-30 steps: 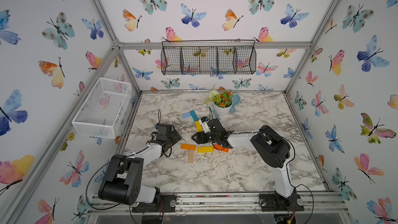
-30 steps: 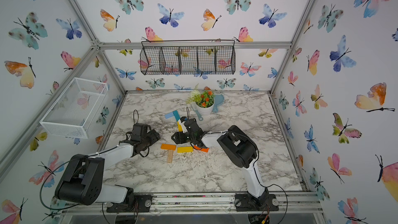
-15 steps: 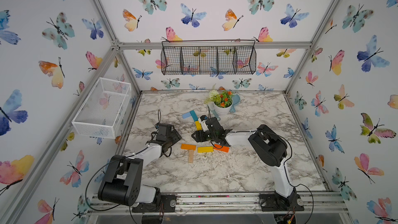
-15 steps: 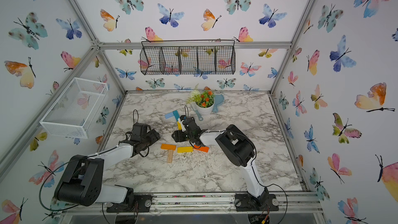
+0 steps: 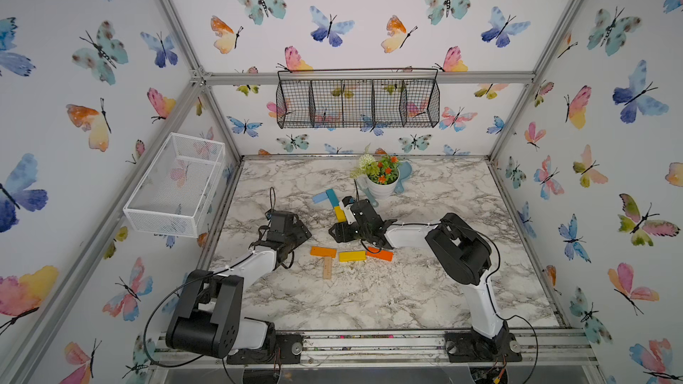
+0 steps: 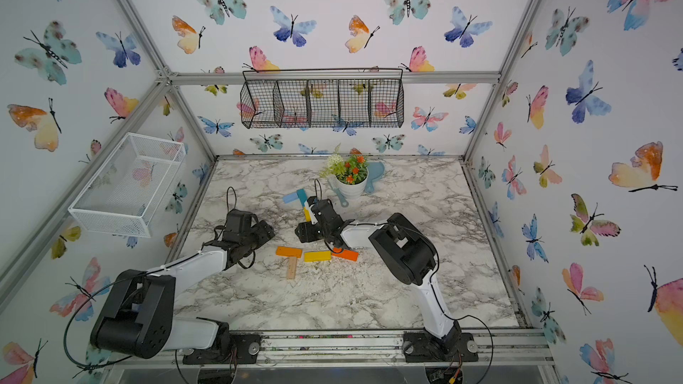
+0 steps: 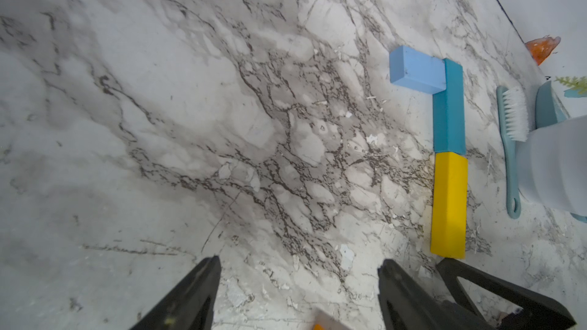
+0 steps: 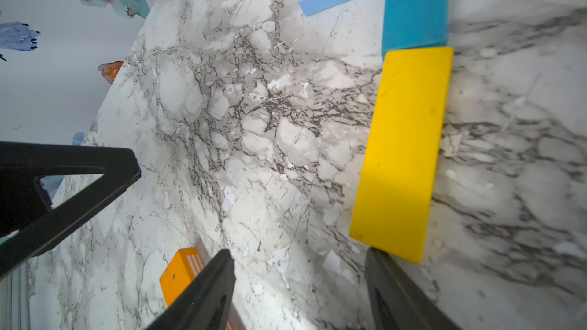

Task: Assemble a giraffe with building blocks
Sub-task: Adjust the building block at the center of the board.

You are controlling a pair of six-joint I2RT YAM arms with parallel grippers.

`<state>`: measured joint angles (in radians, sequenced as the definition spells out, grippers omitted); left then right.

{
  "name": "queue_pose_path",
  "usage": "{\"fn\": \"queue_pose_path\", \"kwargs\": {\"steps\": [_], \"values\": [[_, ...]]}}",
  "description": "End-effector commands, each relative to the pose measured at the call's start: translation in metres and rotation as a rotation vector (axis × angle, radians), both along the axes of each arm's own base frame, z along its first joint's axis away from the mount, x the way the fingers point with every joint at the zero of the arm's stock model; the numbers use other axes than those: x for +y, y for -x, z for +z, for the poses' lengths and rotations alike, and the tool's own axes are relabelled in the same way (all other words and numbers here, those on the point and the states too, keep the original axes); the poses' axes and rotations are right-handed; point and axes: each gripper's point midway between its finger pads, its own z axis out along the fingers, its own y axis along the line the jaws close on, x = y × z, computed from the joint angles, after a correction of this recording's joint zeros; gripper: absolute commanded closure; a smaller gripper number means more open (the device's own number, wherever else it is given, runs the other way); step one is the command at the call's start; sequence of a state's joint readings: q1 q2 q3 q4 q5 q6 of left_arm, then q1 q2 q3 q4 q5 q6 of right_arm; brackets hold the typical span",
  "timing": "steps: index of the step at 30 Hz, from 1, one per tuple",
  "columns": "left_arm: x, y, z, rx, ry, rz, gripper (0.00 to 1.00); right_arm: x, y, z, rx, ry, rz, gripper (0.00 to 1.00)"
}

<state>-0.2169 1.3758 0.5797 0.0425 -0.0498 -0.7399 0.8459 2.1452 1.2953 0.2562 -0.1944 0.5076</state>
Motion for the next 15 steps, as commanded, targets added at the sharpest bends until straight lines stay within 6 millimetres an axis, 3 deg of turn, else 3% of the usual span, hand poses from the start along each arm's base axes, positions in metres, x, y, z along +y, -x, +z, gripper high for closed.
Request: {"fn": "queue_pose_path", "kwargs": {"steps": [1,8,12,15], "values": [[0.003,0.001,0.005,-0.017,-0.014,-0.002,0.18,-0.001,-0.003,-0.01,-0.013,0.048,-0.006,0.3],[0.004,0.001,0.006,-0.024,-0.021,0.001,0.18,0.001,-0.003,-0.007,-0.013,0.048,0.009,0.29],[0.006,0.001,0.008,-0.031,-0.027,0.003,0.18,-0.003,0.006,0.017,-0.029,0.035,0.042,0.28],[0.006,0.002,0.009,-0.035,-0.028,0.002,0.18,-0.018,0.014,0.031,-0.092,0.103,0.089,0.28]]}}
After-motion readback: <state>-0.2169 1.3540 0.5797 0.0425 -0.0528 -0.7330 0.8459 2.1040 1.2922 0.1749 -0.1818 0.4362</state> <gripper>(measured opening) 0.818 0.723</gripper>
